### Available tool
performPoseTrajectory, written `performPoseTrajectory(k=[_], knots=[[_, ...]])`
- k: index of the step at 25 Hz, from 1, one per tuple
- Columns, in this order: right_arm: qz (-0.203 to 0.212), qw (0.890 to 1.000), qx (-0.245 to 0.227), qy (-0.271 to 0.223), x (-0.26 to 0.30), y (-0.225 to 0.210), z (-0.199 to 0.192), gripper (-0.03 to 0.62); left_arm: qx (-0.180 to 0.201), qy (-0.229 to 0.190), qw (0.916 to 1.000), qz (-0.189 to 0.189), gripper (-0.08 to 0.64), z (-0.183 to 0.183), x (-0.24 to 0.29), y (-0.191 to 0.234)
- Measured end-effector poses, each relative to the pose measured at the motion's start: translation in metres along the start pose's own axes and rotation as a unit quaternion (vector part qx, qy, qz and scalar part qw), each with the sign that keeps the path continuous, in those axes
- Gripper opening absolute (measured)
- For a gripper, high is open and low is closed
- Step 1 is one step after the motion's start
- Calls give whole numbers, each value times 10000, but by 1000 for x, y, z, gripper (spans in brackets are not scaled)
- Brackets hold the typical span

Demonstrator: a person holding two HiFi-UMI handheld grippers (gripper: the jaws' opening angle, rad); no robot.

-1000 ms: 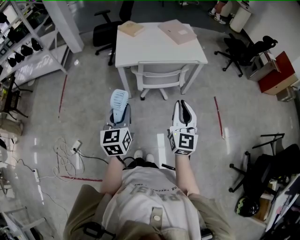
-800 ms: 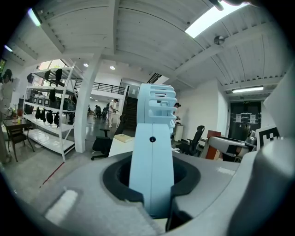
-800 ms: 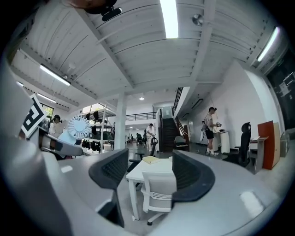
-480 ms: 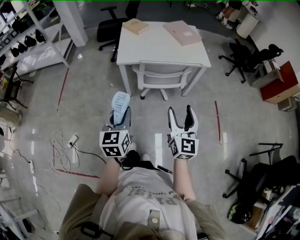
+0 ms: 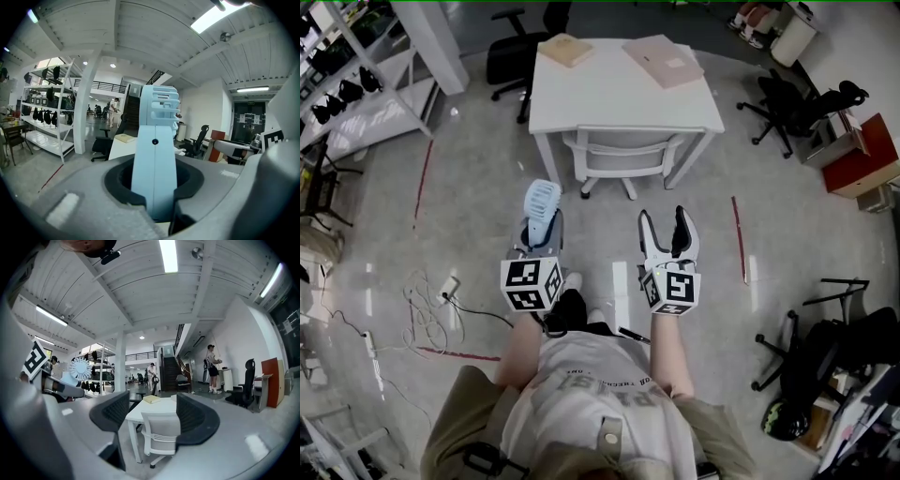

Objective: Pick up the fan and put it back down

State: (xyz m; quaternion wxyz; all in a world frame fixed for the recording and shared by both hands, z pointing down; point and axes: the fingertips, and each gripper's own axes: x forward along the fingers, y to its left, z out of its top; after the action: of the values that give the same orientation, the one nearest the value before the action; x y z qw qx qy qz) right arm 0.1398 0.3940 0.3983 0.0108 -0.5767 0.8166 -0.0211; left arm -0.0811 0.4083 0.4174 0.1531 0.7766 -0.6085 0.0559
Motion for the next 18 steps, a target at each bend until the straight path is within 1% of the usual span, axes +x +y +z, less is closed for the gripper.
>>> performPoseTrajectory(k=[6,18], knots=[[-81,9999,-78,-38,55,1,7,288,23,-29,9999,-101,102,23,45,29],[-290,9992,-233,-144,156,17,16,288,46,-74,9989,-453,101,59,128,92]])
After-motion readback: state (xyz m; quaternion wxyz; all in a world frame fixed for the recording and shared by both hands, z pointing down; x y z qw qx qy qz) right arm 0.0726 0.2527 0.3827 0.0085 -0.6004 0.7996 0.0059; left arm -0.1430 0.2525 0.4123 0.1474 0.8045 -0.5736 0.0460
